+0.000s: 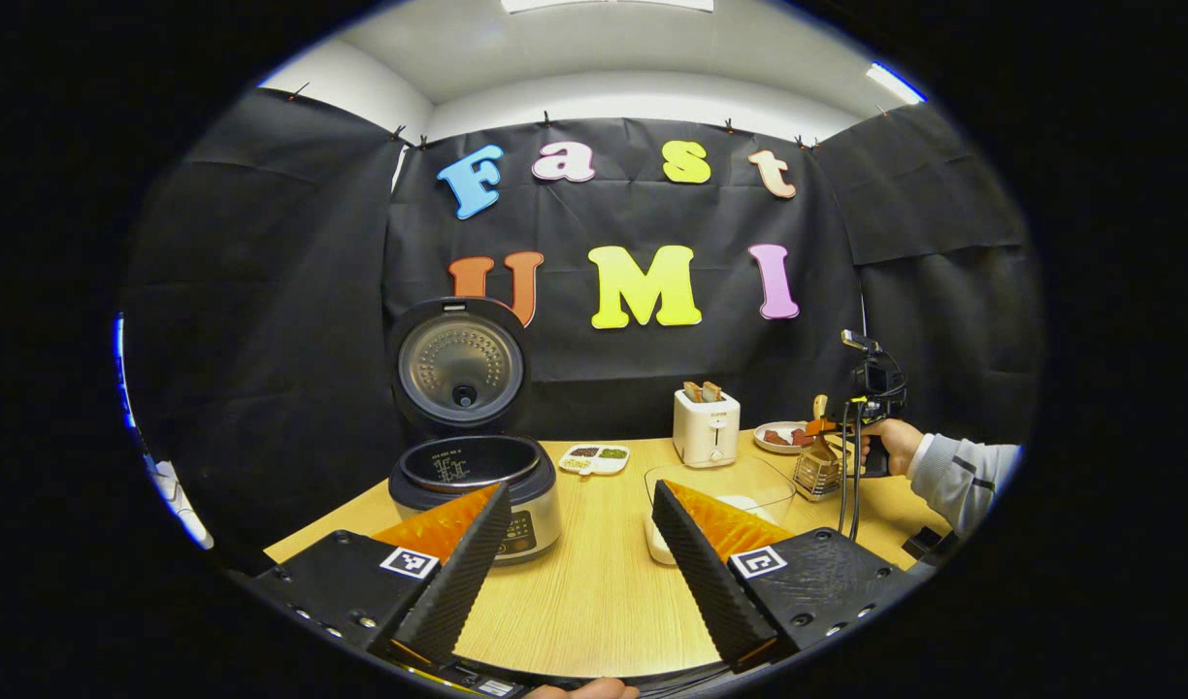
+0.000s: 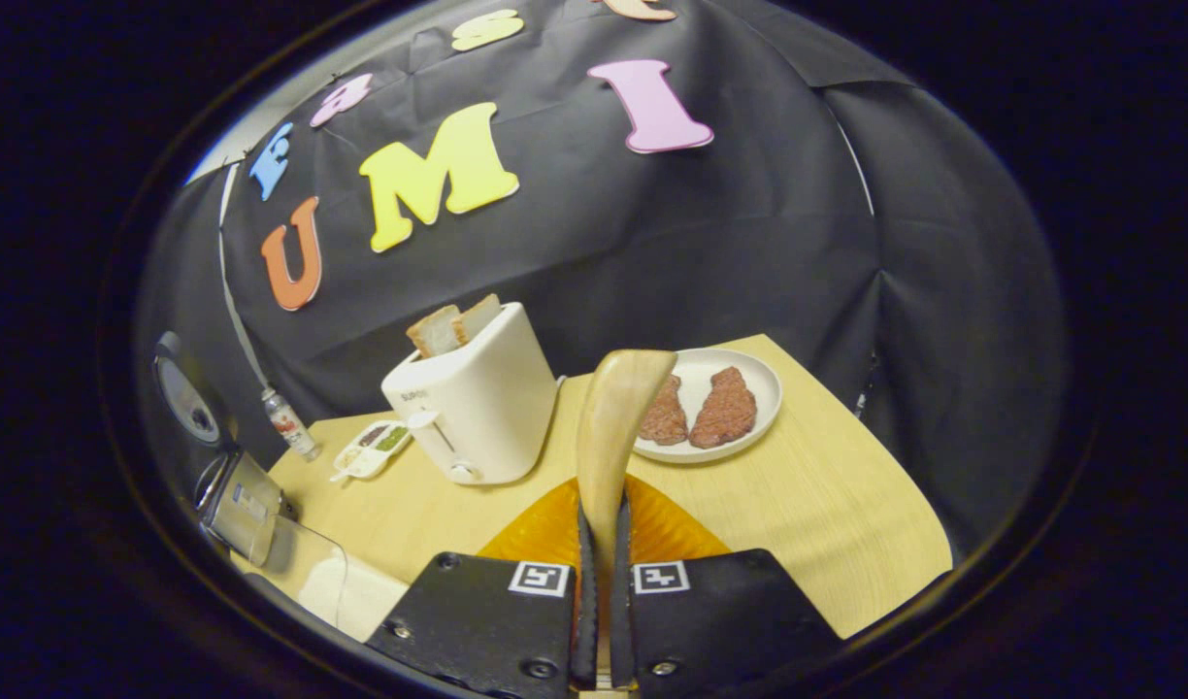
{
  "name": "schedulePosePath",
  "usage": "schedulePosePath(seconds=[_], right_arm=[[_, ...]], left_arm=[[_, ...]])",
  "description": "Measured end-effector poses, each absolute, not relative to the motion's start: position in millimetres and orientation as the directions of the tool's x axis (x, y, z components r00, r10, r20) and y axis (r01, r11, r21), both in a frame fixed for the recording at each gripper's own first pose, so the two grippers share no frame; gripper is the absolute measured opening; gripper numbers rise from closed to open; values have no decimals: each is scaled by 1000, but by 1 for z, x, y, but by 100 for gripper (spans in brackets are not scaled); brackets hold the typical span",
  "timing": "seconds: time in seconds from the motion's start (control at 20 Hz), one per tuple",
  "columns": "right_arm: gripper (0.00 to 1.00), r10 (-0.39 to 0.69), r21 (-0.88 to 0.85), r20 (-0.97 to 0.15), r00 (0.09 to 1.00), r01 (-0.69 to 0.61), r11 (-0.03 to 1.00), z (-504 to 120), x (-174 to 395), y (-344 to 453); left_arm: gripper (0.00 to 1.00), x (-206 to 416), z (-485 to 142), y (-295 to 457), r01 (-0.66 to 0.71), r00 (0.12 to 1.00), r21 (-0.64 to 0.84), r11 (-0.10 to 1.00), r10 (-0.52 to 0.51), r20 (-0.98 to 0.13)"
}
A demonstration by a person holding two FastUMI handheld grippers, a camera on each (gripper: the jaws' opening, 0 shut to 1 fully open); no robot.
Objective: Close the left gripper, press the button to open the rice cooker; take a wooden spoon from the chopstick holder with the right hand, scoop a spoonful of rice and pour it into the rice cooker, then put the wooden spoon back into the chopstick holder.
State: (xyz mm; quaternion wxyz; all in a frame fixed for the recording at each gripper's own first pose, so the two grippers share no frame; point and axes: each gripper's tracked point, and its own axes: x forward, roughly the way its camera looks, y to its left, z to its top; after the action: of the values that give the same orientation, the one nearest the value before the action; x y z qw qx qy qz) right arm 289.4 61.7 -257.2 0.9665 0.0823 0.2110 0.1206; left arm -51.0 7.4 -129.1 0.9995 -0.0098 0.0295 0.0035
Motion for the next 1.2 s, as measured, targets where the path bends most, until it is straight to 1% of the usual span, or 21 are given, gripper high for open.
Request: schedulePosePath(seconds=[0.15, 0.3, 0.4, 0.55, 0.7, 0.8, 1.05, 1.1, 1.2], right_arm=[[10, 283, 186, -300, 911, -235, 954, -220, 280, 65], [10, 242, 101, -211, 947, -225, 969, -180, 267, 59], [10, 227, 30, -140, 964, -225, 974, -152, 250, 64], [9, 242, -29, -43, 969, -243, 970, -116, 220, 85], [10, 312, -15, -36, 949, -313, 950, -109, 189, 128], [9, 337, -30, -43, 940, -339, 940, -113, 173, 152], [9, 406, -91, -75, 911, -412, 907, -142, 139, 227], [10, 409, -78, -69, 910, -414, 907, -147, 136, 238], [10, 381, -67, -60, 923, -385, 921, -158, 138, 247]], left_arm=[[94, -57, -127, 14, -9, 999, -32, 999, 7, -49], [94, -63, -127, 20, -11, 999, -50, 999, 8, -52], [94, -68, -127, 24, -18, 998, -51, 999, 15, -53], [94, -74, -123, 28, -25, 999, -44, 999, 23, -44], [94, -81, -123, 30, -17, 999, -27, 1000, 15, -44], [94, -85, -128, 37, -35, 998, -25, 999, 33, -47], [94, -91, -140, 33, -7, 997, -14, 1000, 6, -78], [94, -91, -141, 35, -11, 997, -7, 1000, 11, -80], [94, -93, -141, 39, -18, 997, -1, 1000, 18, -79]])
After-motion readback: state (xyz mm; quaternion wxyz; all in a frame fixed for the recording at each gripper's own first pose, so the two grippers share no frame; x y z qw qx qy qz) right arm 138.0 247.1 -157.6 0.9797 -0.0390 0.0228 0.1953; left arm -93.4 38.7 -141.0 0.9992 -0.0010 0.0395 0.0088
